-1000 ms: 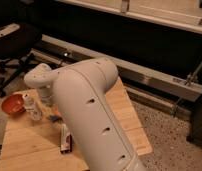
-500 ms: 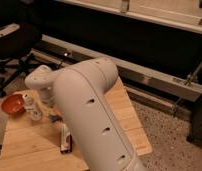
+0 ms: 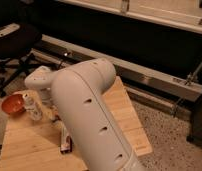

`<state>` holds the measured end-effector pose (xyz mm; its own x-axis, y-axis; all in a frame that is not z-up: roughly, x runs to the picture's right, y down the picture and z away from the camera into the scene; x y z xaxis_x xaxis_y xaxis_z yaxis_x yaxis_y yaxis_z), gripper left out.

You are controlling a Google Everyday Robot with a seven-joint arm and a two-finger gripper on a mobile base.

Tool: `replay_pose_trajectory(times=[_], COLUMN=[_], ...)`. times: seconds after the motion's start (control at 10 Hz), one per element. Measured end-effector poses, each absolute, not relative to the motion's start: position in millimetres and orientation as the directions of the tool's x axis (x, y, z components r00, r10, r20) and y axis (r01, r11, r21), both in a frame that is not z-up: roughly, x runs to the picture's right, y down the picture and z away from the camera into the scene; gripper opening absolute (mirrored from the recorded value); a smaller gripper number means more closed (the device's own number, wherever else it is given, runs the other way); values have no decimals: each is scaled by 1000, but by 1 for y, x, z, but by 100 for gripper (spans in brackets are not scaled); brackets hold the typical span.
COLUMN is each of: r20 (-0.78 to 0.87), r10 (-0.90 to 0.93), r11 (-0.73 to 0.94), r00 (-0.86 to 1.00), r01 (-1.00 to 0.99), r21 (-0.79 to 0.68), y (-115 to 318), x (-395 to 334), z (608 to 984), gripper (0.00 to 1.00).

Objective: Place the pepper on the white sponge

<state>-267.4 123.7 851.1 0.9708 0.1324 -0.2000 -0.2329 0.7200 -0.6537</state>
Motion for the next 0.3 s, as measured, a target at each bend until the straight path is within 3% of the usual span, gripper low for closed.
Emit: replay_pose_trajectory(times=[0.3], r20=[-194], r10=[137], r11=[730], r00=[971], r01=[-232], r21=[-643], y=[114], x=[-271], z=[848], gripper=[64])
